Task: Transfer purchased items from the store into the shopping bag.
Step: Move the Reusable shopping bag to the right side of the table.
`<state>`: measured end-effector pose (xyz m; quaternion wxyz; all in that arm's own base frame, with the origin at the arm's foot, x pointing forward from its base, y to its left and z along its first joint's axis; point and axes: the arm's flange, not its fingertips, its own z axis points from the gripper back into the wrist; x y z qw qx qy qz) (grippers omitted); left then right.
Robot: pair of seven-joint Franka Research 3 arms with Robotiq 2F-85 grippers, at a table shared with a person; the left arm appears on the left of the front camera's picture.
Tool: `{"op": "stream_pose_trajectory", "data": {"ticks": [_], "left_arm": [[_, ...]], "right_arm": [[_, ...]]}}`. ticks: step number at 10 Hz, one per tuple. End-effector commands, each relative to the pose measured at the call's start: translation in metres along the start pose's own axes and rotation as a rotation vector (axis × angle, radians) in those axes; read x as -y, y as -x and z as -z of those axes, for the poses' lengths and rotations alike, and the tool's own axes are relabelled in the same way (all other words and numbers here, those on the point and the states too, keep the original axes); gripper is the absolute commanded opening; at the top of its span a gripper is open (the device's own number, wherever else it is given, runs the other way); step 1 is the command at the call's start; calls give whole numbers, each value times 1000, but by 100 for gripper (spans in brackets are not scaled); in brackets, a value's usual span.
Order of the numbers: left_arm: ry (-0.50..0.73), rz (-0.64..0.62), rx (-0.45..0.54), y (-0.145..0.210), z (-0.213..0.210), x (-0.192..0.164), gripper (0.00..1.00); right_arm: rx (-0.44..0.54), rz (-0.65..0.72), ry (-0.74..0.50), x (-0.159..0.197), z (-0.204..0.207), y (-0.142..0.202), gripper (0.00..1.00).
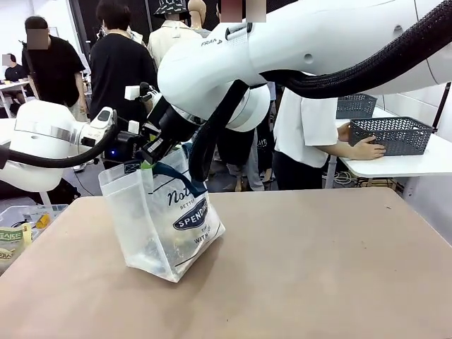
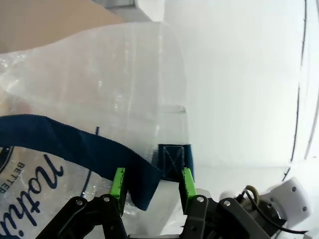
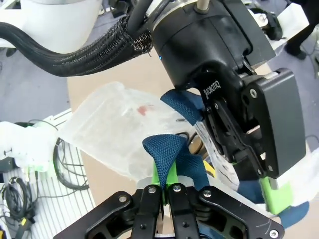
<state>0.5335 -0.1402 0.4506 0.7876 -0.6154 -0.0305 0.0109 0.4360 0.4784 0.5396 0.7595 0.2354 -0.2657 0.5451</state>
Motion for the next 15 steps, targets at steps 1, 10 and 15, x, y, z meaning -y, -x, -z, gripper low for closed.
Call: {"op": "stream_pose_trajectory", "data": {"ticks": [1,10,15], "left_arm": [[75,13,-27,-5,-3,-4,56],[-237,95,-49,-1,16,8,33],[-293,95,-42,-1,18,9,0]], "right_arm": [[26,-24,-28,-1,-4,3,0],[23,-47,-21,-7,-4,0,0],[21,-43,-15,-8,-5,1,0]]}}
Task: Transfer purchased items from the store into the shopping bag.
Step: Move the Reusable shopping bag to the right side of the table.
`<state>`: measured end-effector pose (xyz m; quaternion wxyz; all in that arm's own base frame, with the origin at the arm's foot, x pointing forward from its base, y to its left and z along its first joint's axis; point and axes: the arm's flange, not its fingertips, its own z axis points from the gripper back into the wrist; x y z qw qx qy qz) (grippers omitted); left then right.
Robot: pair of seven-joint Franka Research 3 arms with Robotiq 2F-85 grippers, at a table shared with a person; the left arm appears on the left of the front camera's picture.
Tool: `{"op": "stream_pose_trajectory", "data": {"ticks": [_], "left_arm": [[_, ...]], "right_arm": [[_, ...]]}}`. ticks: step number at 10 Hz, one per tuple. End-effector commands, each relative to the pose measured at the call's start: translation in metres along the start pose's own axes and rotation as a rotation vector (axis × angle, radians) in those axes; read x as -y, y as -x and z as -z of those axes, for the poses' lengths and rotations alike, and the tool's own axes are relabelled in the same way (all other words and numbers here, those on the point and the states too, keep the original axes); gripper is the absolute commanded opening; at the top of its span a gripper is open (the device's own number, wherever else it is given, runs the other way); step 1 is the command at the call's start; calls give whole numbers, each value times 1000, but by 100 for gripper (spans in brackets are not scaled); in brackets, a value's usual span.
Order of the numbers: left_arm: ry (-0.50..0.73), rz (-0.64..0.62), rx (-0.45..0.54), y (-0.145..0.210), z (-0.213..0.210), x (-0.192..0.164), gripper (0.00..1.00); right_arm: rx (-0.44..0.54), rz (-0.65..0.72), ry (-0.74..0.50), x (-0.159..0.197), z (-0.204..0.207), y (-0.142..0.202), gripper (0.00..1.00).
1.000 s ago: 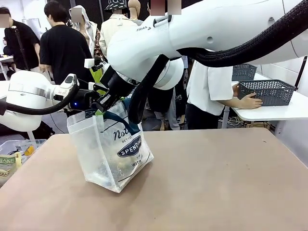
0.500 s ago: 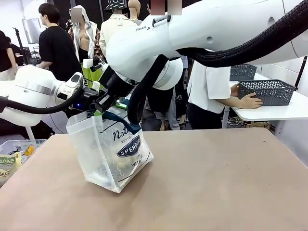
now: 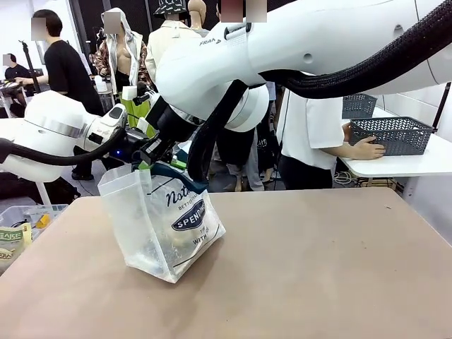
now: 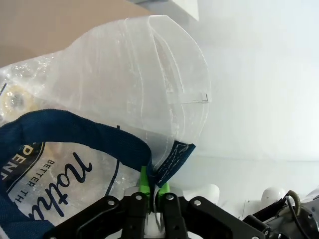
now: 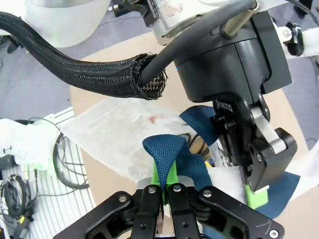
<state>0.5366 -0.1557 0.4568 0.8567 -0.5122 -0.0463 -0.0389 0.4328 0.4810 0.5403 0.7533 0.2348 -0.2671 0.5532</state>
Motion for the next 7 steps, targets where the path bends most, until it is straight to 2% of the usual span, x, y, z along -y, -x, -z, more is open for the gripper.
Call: {"op": "stream_pose_trajectory", "data": {"ticks": [1,3,4,7], "left_arm": [[-48,-7,-15,1,5,0,0],[-44,-5,-18,0,6,1,0],[-43,-7,-21,0,6,1,0],[-61,-5,-14,1,7,2,0]], "right_arm": [[19,-23,-8,-5,-7,3,0],[14,-6,19,-7,-11,4,0],[8,41,52,-9,-15,2,3],[-8,59,150,-19,-50,-1,63]]}}
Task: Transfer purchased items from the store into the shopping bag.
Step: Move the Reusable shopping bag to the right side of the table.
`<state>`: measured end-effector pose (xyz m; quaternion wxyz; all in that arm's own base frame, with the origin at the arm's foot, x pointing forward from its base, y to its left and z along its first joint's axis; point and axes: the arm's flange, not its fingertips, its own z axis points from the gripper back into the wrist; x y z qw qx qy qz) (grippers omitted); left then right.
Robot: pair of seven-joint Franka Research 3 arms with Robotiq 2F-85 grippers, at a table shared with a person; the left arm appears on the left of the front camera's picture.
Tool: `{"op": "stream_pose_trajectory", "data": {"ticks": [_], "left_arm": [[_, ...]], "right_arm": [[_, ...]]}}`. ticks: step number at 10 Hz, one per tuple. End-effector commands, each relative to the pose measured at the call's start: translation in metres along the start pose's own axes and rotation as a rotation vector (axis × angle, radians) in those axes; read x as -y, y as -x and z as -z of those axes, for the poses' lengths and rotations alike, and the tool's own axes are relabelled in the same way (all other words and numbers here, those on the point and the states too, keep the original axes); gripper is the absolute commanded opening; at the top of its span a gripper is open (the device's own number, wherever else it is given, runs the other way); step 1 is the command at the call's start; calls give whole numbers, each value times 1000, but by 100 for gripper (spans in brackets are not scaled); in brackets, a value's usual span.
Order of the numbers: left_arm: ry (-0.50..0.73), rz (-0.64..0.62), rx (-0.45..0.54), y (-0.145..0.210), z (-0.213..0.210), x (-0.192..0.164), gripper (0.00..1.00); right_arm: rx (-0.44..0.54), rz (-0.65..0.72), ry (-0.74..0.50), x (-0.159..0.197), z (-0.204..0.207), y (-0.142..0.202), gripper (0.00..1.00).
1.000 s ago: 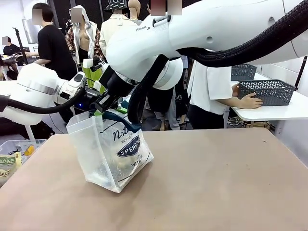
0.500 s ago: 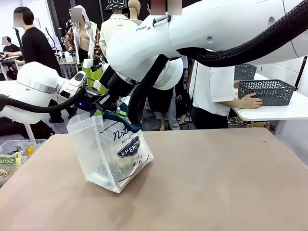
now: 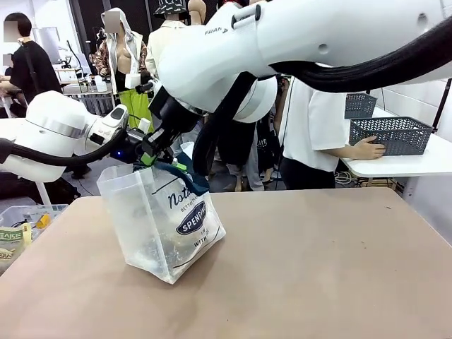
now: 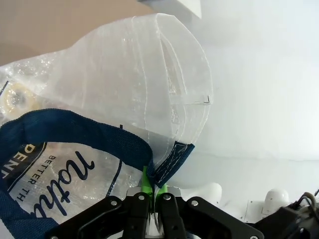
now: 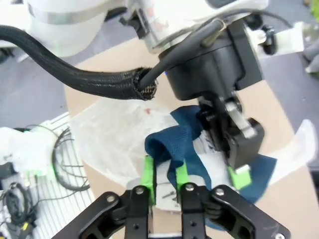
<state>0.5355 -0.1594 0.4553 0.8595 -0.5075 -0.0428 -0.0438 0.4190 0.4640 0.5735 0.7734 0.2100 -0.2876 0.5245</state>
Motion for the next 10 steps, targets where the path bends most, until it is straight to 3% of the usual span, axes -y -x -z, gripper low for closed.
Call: {"op": "stream_pose_trajectory", "data": {"ticks": [1,2,5,8,10], "left_arm": [[-60,-7,0,1,3,3,0],[-62,-4,0,0,3,3,0],[-83,-2,20,3,-1,6,0],[-100,19,34,12,-1,16,0],[-140,79,31,17,1,33,0]], "right_arm": [[-10,17,100,-13,-31,5,82],[-17,26,160,-14,-47,6,99],[-76,185,366,2,-108,28,100],[-111,523,589,45,-202,99,100],[-239,796,672,82,-240,169,100]]}}
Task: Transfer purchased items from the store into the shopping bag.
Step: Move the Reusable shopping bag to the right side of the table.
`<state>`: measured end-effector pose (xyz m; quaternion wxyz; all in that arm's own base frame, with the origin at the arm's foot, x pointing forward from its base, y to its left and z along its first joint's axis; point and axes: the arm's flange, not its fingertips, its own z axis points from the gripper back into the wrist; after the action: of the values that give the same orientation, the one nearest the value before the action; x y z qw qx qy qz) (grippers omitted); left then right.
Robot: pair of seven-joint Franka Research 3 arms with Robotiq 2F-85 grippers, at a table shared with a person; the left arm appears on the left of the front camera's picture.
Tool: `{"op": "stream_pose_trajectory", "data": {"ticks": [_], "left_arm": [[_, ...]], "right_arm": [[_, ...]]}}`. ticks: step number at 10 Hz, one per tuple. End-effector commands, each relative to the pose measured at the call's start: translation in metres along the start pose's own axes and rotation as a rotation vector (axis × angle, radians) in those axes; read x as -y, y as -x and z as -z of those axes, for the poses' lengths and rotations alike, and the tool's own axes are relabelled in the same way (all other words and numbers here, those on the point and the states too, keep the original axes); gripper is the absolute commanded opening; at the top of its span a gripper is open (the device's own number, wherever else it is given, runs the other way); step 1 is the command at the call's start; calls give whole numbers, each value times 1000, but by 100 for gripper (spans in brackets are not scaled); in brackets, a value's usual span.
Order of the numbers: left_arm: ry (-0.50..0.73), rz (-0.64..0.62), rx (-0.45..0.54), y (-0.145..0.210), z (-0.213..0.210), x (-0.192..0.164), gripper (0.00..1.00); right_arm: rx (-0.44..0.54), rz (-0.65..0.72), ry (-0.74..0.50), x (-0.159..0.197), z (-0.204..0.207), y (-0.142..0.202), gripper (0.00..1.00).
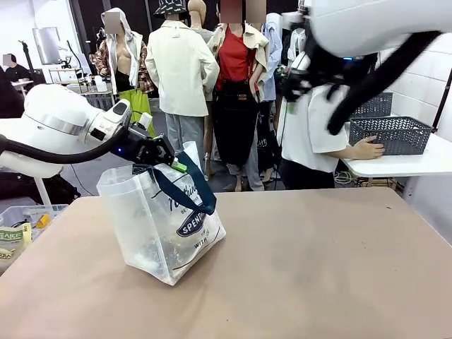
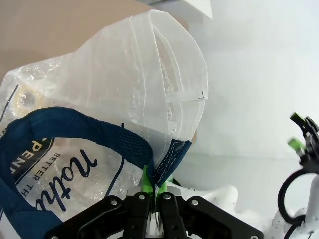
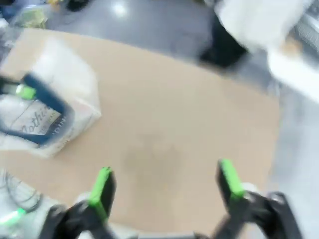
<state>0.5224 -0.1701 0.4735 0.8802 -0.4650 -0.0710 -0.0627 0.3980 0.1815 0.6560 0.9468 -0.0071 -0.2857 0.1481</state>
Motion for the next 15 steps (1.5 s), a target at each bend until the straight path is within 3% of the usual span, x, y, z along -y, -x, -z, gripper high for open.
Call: {"op": "stream_pose_trajectory", "data": {"ticks": [1,4,6,7,11,15], "left_arm": [[-43,36,0,9,-4,21,0],[-121,61,22,10,-5,29,0],[-175,49,29,5,-2,29,0],[-203,45,35,4,-5,32,0],[-442,58,126,2,-72,41,0],[-731,-126,301,8,-177,27,0]], "right_arm": [[-162,249,62,51,20,40,100],[-180,655,60,141,28,128,100],[-126,797,-7,155,48,163,100],[-251,635,57,160,33,134,100],[-251,635,57,160,33,134,100],[-251,635,57,160,33,134,100]]}}
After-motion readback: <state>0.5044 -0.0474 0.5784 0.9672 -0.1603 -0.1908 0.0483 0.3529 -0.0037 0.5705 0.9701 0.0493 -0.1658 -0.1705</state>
